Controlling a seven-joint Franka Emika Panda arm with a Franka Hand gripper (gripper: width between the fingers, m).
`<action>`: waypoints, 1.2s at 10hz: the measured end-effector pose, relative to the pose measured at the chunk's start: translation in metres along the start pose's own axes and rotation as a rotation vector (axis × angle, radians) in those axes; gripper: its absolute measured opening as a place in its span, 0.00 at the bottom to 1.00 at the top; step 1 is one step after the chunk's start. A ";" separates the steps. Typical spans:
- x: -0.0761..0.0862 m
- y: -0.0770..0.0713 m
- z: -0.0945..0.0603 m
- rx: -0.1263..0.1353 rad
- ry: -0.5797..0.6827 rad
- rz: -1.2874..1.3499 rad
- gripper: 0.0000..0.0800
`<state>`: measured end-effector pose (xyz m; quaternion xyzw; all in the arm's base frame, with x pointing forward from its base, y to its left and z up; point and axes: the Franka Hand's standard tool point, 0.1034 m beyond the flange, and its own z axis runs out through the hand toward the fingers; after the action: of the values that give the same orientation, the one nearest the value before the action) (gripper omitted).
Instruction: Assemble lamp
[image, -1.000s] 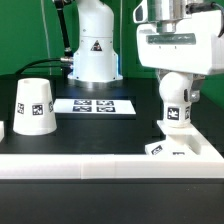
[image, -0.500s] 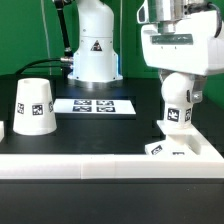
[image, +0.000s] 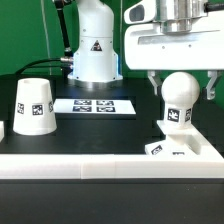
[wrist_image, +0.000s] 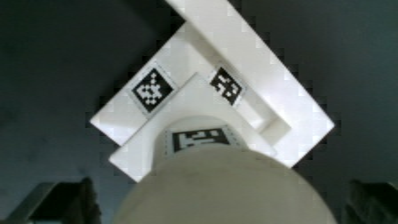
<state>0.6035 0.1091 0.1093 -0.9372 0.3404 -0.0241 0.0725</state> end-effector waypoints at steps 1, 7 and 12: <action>0.000 0.000 0.000 0.000 0.000 -0.074 0.87; 0.002 0.000 -0.001 -0.025 0.017 -0.631 0.87; 0.005 0.002 -0.001 -0.041 0.023 -1.006 0.87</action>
Offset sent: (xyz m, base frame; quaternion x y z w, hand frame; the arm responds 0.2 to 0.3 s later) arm 0.0000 0.0000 0.0000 0.0000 0.0000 -0.1938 0.9810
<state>0.6061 0.1047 0.1101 -0.9860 -0.1525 -0.0599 0.0297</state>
